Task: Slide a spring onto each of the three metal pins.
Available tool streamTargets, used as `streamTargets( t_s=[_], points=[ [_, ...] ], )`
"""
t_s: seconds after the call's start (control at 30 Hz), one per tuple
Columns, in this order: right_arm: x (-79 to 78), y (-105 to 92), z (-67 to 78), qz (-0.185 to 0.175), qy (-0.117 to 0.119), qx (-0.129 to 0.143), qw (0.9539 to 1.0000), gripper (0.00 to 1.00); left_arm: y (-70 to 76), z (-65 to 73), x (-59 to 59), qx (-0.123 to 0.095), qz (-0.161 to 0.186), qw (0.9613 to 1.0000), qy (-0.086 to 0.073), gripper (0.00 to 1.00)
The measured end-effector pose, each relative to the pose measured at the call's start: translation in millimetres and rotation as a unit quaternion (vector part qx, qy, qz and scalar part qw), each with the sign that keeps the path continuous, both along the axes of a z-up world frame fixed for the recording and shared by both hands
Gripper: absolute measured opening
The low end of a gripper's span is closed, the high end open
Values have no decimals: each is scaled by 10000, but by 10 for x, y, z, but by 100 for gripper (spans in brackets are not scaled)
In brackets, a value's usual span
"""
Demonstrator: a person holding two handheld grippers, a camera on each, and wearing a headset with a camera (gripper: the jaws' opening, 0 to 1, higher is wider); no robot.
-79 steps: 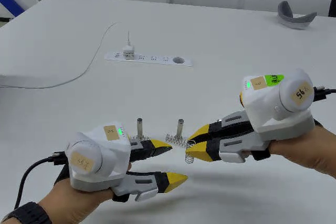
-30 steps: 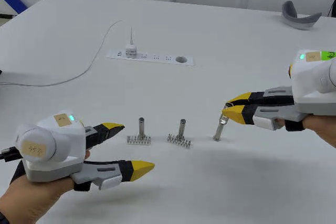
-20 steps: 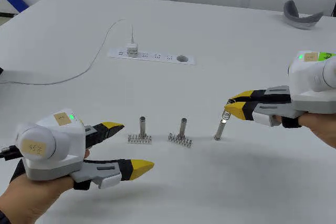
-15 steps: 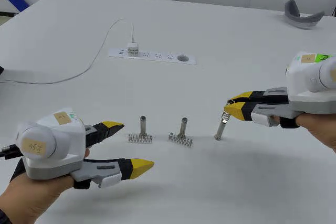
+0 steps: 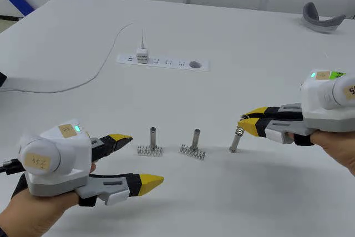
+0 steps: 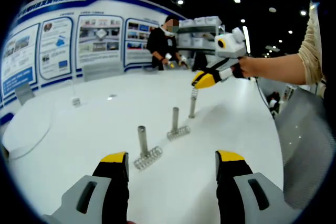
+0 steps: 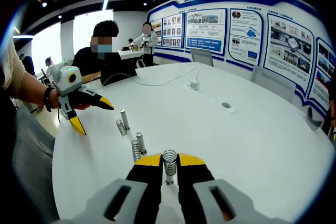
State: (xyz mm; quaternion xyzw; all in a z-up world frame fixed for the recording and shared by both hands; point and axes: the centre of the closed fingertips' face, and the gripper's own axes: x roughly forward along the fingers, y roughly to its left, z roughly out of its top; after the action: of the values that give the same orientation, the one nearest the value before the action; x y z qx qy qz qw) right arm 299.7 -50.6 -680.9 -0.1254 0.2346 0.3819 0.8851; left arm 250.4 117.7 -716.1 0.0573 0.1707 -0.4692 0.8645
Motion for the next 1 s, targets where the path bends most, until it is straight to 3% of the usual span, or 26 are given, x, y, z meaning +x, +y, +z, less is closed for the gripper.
streamTargets(
  t_s=[1.0],
  points=[
    [22, 2, -360, -124, 163, 2, 9998, 12, 24, -59, 37, 2, 38, 10000, 35, 68]
  ],
)
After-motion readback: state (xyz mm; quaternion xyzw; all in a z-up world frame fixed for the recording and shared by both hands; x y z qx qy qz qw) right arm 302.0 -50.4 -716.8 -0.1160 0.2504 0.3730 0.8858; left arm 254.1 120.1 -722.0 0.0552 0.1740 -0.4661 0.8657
